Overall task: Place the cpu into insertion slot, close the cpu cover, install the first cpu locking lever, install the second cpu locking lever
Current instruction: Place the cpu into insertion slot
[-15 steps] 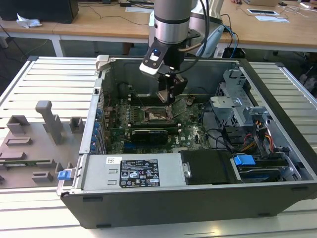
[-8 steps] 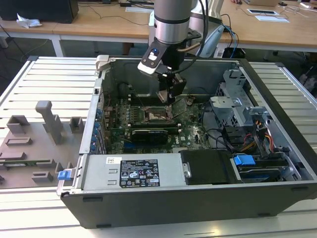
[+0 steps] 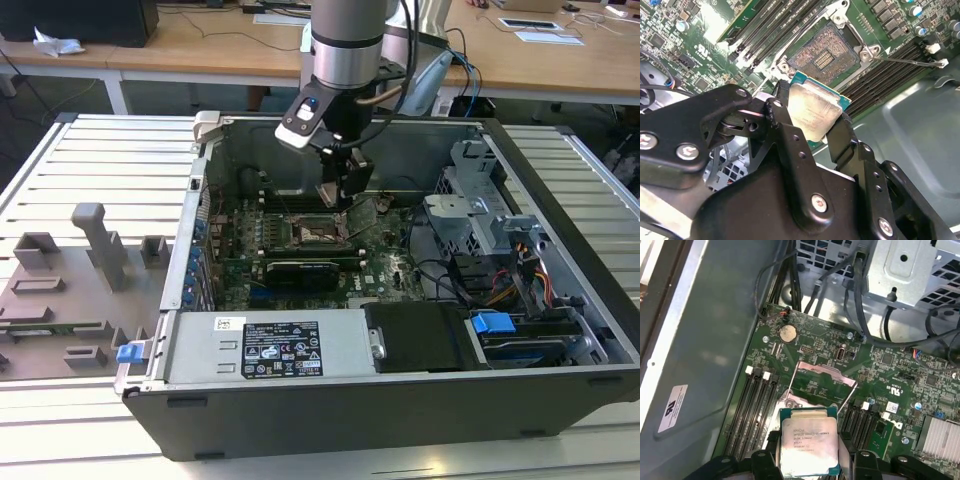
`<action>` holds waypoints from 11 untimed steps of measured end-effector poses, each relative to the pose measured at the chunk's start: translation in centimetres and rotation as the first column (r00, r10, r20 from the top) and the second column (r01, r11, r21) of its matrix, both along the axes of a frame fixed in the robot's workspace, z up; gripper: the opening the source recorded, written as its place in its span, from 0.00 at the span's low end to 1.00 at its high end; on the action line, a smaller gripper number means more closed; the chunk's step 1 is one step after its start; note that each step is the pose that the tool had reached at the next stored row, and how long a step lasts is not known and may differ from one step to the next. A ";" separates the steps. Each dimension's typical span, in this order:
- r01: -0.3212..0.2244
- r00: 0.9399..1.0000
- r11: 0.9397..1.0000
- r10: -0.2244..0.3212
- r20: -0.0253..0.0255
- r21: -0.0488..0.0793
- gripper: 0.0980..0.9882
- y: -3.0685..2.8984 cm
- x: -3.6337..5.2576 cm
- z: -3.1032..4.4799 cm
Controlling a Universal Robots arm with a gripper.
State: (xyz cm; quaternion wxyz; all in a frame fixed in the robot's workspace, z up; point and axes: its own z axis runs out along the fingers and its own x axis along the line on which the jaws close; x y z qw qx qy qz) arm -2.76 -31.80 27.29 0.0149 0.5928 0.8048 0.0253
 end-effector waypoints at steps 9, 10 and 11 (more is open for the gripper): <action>0.056 0.998 0.998 -0.056 0.000 -0.002 0.50 0.00 0.00 -0.02; 0.061 0.998 0.998 -0.061 0.000 -0.002 0.50 0.00 0.00 -0.02; 0.072 0.997 0.997 -0.072 0.000 -0.002 0.50 0.00 0.00 -0.02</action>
